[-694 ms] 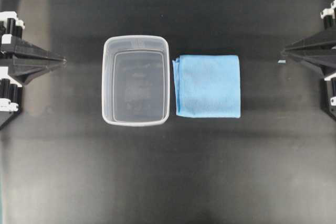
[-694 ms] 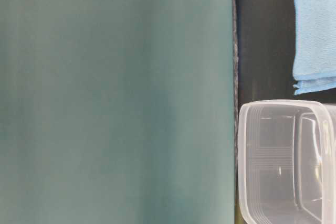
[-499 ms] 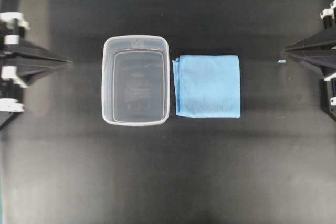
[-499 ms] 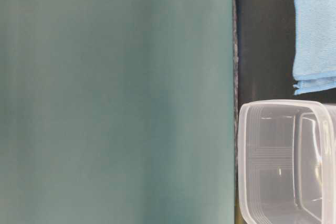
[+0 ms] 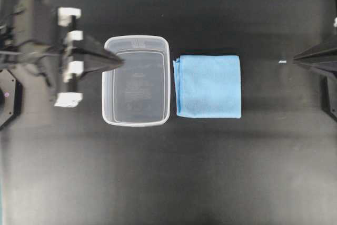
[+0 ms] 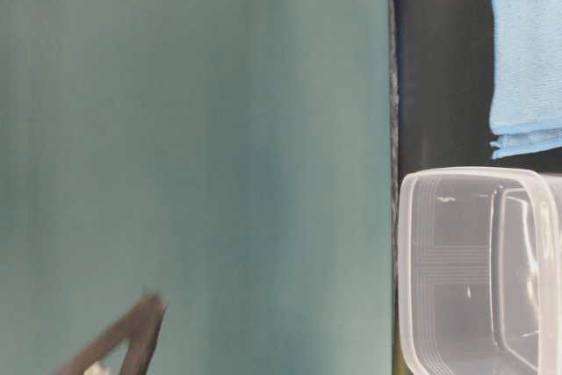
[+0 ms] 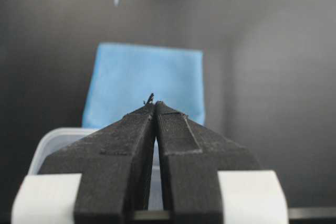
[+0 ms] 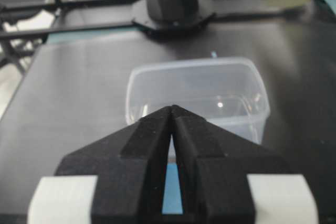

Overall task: Place the blue towel into the container with the left arm.
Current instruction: 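Move the left gripper over the container toward the blue towel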

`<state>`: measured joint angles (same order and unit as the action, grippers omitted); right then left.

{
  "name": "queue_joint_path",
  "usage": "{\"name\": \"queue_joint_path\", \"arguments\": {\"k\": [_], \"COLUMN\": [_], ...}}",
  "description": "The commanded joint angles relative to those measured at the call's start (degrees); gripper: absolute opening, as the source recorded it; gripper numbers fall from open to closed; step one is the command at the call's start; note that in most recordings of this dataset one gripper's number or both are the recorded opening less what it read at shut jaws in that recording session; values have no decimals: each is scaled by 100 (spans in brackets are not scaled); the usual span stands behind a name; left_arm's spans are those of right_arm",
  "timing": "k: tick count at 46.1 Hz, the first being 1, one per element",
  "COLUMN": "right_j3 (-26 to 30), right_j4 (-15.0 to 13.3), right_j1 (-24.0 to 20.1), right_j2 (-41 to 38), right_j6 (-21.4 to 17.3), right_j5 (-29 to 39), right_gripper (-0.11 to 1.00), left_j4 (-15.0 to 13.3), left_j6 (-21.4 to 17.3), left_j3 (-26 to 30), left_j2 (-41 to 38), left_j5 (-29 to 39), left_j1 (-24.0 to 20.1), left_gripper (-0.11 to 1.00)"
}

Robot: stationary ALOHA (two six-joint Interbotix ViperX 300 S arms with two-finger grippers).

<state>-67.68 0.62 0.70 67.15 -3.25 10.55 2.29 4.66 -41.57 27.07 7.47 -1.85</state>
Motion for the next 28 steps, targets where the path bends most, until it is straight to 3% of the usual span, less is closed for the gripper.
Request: {"name": "queue_joint_path", "arguments": {"k": [1, 8, 17, 21, 28], "right_j3": [70, 70, 9, -18, -70], "right_j4": [18, 18, 18, 18, 18], "right_j1": [97, 264, 334, 352, 352], "right_j2": [193, 431, 554, 563, 580], "right_j6": [-9, -9, 62, 35, 35], "right_j5": [229, 519, 677, 703, 703], "right_gripper": [2, 19, 66, 75, 75], "left_j4": [26, 26, 26, 26, 26], "left_j6": [-18, -18, -35, -26, -53], "left_j3": [615, 1310, 2092, 2417, 2997], "left_j2": [-431, -1116, -1828, -2101, -2584], "left_j5": [404, 967, 1740, 2065, 2698], "left_j1": [-35, -44, -88, -123, -123], "left_gripper": [1, 1, 9, 25, 67]}}
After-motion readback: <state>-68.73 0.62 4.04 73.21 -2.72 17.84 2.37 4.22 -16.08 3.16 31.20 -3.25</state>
